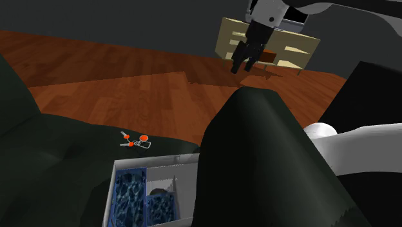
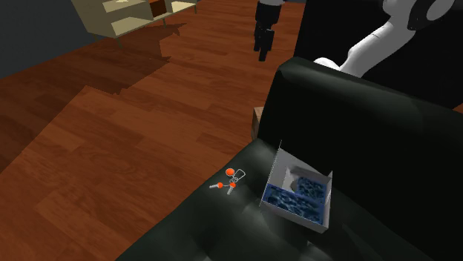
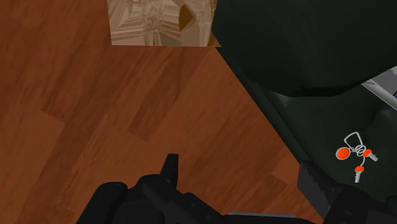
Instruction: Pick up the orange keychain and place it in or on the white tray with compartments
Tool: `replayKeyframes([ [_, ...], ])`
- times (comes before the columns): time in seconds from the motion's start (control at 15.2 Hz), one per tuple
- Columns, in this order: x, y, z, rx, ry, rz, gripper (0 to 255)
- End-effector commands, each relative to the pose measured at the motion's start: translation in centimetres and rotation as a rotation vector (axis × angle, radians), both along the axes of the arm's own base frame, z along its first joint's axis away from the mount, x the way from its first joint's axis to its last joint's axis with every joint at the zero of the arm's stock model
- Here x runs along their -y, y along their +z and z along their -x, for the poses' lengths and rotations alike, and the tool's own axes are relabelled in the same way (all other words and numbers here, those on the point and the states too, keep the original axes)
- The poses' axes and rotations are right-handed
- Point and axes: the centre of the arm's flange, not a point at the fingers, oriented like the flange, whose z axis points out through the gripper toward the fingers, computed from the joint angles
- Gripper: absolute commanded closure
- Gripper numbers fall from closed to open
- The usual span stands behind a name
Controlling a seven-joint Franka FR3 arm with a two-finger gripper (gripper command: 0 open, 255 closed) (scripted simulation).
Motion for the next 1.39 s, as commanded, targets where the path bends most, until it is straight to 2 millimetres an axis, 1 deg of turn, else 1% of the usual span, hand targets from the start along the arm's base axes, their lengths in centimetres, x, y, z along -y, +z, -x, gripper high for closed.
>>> replayKeyframes([
  [0.0, 0.0, 0.0, 0.0, 0.000, 0.000, 0.000, 0],
  [0.66, -9.5, -6.2, -7.4, -0.031, 0.096, 0.019, 0],
  [1.32, -19.6, -12.8, -13.6, -0.061, 0.191, 0.038, 0],
])
